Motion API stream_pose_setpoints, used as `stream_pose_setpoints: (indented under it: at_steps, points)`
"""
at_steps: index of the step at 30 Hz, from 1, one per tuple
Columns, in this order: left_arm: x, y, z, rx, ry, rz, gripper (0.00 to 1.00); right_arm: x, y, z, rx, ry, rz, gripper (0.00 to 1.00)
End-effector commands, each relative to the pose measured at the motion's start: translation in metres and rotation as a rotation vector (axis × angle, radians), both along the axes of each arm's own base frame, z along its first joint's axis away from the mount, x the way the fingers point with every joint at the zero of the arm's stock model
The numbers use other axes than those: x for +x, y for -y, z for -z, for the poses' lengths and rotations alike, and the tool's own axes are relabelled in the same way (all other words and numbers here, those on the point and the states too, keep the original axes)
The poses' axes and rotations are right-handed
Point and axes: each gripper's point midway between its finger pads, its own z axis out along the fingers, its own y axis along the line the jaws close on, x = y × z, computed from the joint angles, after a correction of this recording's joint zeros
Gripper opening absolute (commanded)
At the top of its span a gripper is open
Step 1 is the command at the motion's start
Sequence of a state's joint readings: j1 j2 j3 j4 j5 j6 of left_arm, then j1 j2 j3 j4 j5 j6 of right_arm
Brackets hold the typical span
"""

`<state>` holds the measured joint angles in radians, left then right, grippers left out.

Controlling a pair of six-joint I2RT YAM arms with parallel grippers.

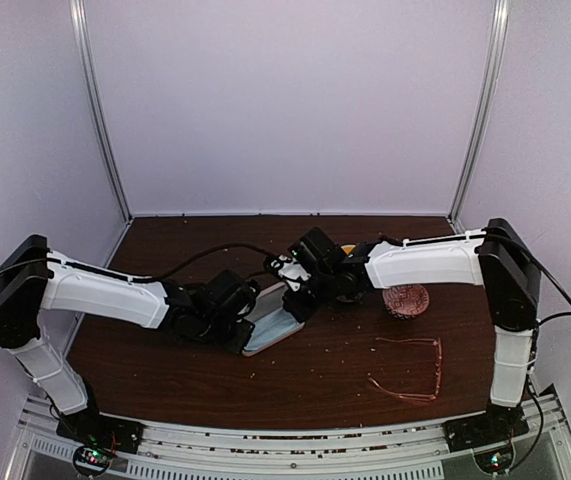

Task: Organize the sunglasses
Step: Place the glasses cleaning cloth in the sunglasses case.

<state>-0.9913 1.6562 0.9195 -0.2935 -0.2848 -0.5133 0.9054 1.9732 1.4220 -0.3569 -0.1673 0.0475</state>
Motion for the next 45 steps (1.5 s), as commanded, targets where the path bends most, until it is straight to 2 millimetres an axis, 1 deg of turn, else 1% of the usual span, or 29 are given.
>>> stream_pose_setpoints:
  at_steps: [1,9,18,30,37,45]
  points:
    - [0.013,0.008,-0.01,-0.019,0.04,-0.004,0.0,0.012,-0.002,-0.003,-0.009,0.029,0.011,0.0]
    - [0.015,0.008,-0.008,-0.005,0.04,-0.003,0.0,0.017,-0.003,-0.004,-0.018,0.041,0.018,0.0]
    - [0.013,0.006,-0.005,-0.006,0.029,-0.012,0.0,0.019,-0.004,0.001,-0.028,0.037,0.018,0.0]
    - [0.016,0.004,-0.007,0.003,0.041,-0.025,0.0,0.019,-0.002,0.006,-0.042,0.036,0.02,0.0]
    - [0.015,0.004,-0.005,0.007,0.039,-0.025,0.04,0.019,-0.004,0.006,-0.04,0.036,0.02,0.02]
    - [0.014,0.003,-0.007,0.002,0.036,-0.026,0.09,0.019,-0.003,0.004,-0.039,0.037,0.022,0.07]
